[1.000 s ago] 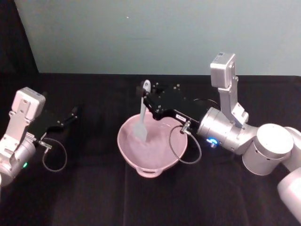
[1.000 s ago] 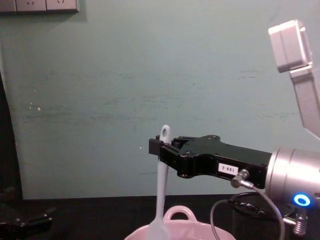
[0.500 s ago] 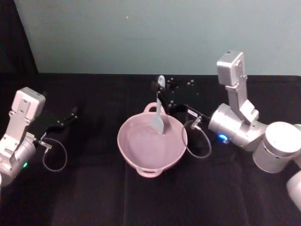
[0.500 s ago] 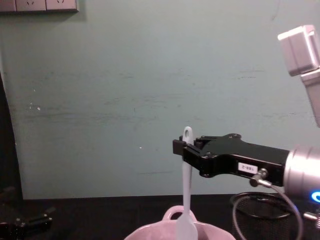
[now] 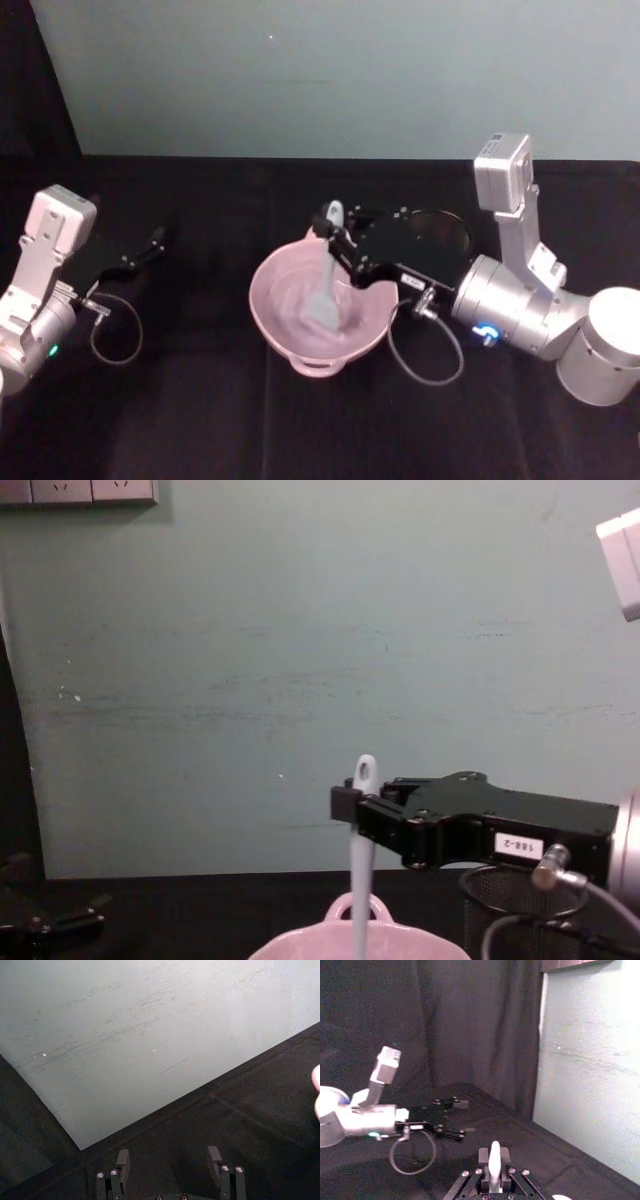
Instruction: Use the one hand to pick up the spoon and stir the clear water in the bowl.
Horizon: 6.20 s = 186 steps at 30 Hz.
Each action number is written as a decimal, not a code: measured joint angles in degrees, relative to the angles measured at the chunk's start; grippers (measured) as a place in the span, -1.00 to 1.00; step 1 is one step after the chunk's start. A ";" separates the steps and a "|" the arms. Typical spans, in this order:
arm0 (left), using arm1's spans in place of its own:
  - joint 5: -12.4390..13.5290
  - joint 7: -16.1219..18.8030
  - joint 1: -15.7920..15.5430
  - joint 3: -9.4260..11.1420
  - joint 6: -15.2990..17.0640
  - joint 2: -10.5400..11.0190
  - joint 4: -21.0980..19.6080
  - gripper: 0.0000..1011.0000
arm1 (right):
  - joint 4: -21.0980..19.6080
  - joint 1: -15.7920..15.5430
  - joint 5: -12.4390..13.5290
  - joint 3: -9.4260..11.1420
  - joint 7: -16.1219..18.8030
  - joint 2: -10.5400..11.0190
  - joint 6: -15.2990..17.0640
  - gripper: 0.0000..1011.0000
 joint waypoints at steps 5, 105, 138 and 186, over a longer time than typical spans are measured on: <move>0.00 0.00 0.00 0.00 0.00 0.00 0.00 1.00 | 0.65 0.09 0.95 -0.76 0.09 -1.27 -0.46 -0.75; 0.00 0.00 0.00 0.00 0.00 0.00 0.00 1.00 | -3.85 -2.74 -3.58 1.59 -4.39 -3.56 4.54 -0.75; 0.00 0.00 0.00 0.00 0.00 0.00 0.00 1.00 | 3.26 -0.20 -11.15 4.44 -11.11 -7.73 0.35 -0.75; 0.00 0.00 0.00 0.00 0.00 0.00 0.00 1.00 | 6.94 2.52 -11.31 1.90 -12.40 -8.93 -2.00 -0.75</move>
